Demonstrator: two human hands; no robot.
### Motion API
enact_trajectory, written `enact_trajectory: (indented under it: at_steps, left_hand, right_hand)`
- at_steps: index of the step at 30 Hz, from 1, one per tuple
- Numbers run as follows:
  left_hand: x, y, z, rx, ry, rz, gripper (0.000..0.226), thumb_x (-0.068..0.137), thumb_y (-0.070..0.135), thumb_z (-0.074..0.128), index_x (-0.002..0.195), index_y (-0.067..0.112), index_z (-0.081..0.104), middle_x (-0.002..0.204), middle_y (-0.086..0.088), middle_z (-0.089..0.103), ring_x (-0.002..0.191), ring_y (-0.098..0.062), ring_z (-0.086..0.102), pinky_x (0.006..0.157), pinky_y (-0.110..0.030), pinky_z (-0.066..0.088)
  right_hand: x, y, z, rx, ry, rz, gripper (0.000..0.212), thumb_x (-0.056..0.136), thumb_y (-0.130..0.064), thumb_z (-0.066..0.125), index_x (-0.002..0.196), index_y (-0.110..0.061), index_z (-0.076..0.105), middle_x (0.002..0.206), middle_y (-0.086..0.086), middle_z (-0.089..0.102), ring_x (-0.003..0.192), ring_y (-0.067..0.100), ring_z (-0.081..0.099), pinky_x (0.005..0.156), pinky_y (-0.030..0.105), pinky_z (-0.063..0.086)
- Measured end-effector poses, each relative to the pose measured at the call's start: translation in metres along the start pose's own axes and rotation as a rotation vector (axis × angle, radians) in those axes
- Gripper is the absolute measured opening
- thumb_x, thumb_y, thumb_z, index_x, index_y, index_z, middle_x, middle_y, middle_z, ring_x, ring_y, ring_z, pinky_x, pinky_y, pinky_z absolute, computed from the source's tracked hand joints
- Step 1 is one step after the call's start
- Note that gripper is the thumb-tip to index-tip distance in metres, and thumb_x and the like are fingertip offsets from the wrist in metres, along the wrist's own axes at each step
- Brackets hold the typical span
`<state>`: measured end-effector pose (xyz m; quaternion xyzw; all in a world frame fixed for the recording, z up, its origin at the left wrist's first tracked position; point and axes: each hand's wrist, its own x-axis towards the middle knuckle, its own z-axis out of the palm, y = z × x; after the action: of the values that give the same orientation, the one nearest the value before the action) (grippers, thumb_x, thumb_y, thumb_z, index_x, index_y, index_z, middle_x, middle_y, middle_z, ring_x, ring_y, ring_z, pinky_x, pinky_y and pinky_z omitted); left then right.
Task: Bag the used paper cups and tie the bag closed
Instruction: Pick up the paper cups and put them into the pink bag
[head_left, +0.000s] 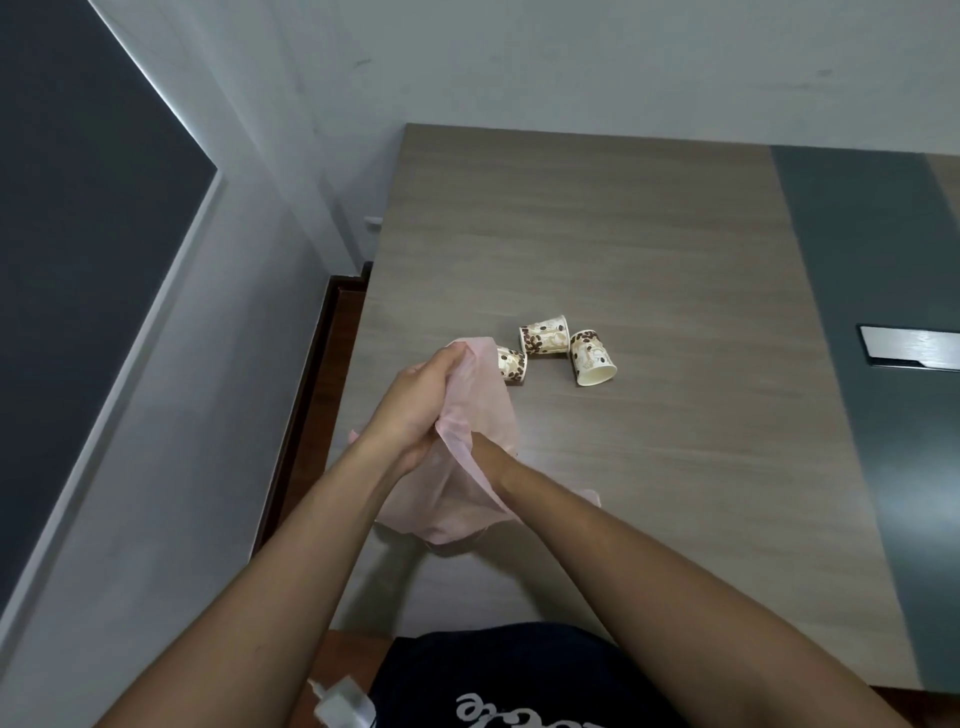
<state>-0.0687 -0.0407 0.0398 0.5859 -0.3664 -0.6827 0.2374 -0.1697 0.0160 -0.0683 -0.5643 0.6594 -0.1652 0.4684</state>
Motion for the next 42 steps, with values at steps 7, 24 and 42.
enact_trajectory:
  at_steps: [7,24,42]
  left_hand:
    - [0.008,-0.003,-0.013,0.042,0.061,0.007,0.046,0.093,0.055,0.072,0.108,0.014,0.087,0.106,-0.017,0.086,0.109,-0.039,0.081,0.106,-0.051,0.059]
    - [0.034,0.007,0.008,0.048,0.042,-0.039,0.038,0.104,0.045,0.069,0.108,0.013,0.088,0.108,-0.017,0.086,0.107,-0.041,0.081,0.105,-0.053,0.059]
    - [0.029,0.004,-0.002,0.056,0.027,-0.039,0.033,0.107,0.038,0.067,0.107,0.011,0.087,0.101,-0.015,0.086,0.100,-0.036,0.082,0.111,-0.057,0.056]
  right_hand:
    - [-0.005,0.009,-0.062,0.175,-0.341,0.100,0.019,0.100,-0.037,0.065,0.112,-0.025,0.075,0.104,-0.006,0.078,0.087,0.010,0.070,0.083,0.029,0.055]
    - [0.053,0.143,-0.157,1.124,0.418,0.583,0.041,0.111,-0.021,0.055,0.151,-0.028,0.049,0.137,0.010,0.057,0.118,0.029,0.066,0.108,0.053,0.056]
    - [0.032,0.176,-0.149,0.702,0.765,0.625,0.028,0.087,-0.036,0.088,0.098,-0.011,0.080,0.070,0.007,0.071,0.043,0.010,0.056,0.043,0.022,0.046]
